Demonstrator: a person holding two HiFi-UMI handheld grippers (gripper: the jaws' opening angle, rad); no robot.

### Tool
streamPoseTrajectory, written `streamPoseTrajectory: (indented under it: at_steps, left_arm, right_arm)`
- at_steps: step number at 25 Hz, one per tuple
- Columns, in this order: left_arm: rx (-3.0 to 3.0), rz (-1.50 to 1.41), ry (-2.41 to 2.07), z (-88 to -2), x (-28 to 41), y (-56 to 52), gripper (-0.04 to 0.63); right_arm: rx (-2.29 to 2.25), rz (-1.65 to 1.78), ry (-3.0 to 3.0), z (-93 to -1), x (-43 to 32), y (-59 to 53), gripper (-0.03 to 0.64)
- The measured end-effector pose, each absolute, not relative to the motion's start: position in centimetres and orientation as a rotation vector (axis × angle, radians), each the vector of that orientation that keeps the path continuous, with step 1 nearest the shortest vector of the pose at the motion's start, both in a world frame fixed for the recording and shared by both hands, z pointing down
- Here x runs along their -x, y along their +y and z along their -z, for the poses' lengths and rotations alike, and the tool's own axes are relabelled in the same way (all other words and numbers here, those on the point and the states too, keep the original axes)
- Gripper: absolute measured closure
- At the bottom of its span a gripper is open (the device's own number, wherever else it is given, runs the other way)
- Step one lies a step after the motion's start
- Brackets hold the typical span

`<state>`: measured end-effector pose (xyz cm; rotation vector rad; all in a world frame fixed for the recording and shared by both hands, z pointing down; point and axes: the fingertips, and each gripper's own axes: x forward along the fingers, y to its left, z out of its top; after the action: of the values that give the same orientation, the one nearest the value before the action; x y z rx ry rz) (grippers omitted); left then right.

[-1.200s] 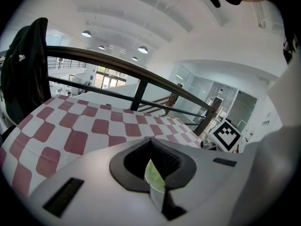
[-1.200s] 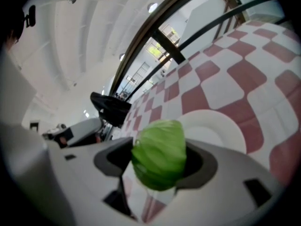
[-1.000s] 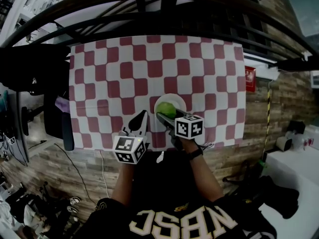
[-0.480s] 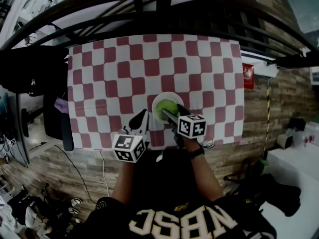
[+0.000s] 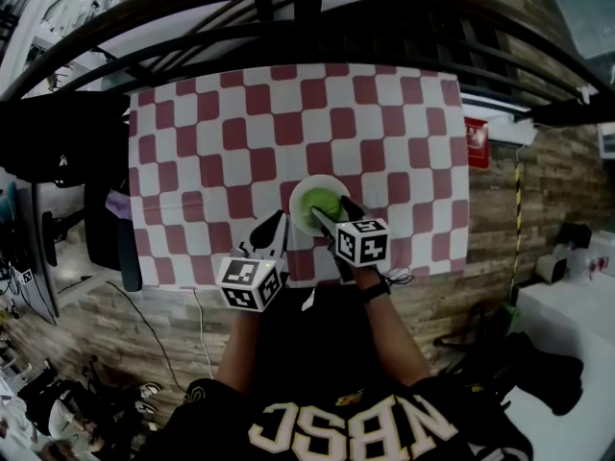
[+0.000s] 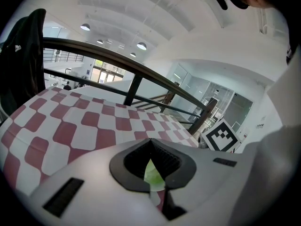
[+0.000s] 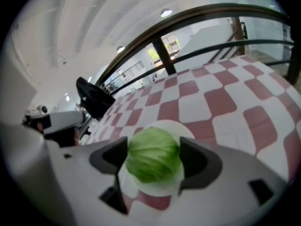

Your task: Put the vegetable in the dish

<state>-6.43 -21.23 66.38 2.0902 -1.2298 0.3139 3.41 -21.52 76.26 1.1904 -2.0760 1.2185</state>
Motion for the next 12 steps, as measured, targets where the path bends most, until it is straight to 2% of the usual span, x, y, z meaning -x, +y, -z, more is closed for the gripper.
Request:
streamPoseTrajectory:
  at_steps: [8,12]
  left_arm:
    - [-2.154,-0.275,-1.254,-62.9,6.1,-22.5,0.577]
    - [-2.252,-0.239,-1.309,-59.1,6.2,-24.3,0.577]
  right_arm:
    - [-1.256,-1.119,-2.148,-72.1,-4.2,-22.7,0.266]
    - [-1.345,-0.945,-2.270,-66.1,-4.5,-25.5,0.316]
